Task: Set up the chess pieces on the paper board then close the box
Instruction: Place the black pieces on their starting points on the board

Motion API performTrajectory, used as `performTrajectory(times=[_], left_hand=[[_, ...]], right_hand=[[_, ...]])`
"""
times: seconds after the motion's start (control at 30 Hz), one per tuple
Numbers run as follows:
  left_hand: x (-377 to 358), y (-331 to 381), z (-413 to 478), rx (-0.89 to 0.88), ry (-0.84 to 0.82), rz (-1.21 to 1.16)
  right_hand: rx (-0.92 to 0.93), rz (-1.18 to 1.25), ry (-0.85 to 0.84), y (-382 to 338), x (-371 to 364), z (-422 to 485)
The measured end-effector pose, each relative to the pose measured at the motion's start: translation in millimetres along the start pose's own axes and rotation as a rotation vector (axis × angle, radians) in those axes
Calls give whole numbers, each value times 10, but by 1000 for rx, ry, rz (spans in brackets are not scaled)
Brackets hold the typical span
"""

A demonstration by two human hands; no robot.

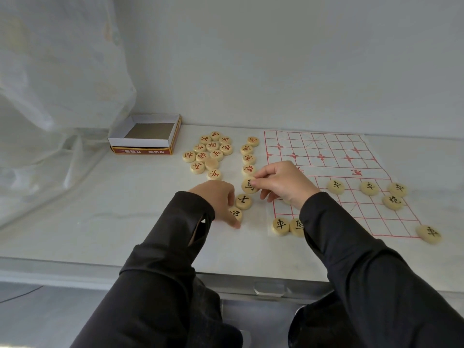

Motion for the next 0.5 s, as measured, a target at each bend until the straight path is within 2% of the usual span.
performTrajectory(times=[0.2,0.43,0.5], left_hand=[[72,-31,34,-43,88,45],[283,25,35,-67,338,-67],[277,65,50,-83,349,-84]], right_hand=[[-6,11,30,19,109,2],[-19,58,129,43,370,18],[-23,55,137,43,379,19]])
Point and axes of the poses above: each hand's wrist, its own z-axis towards the middle knuckle, its own x-axis out of the back of the hand, y = z × x, the point moved 9 cm from there along z, towards the middle knuckle
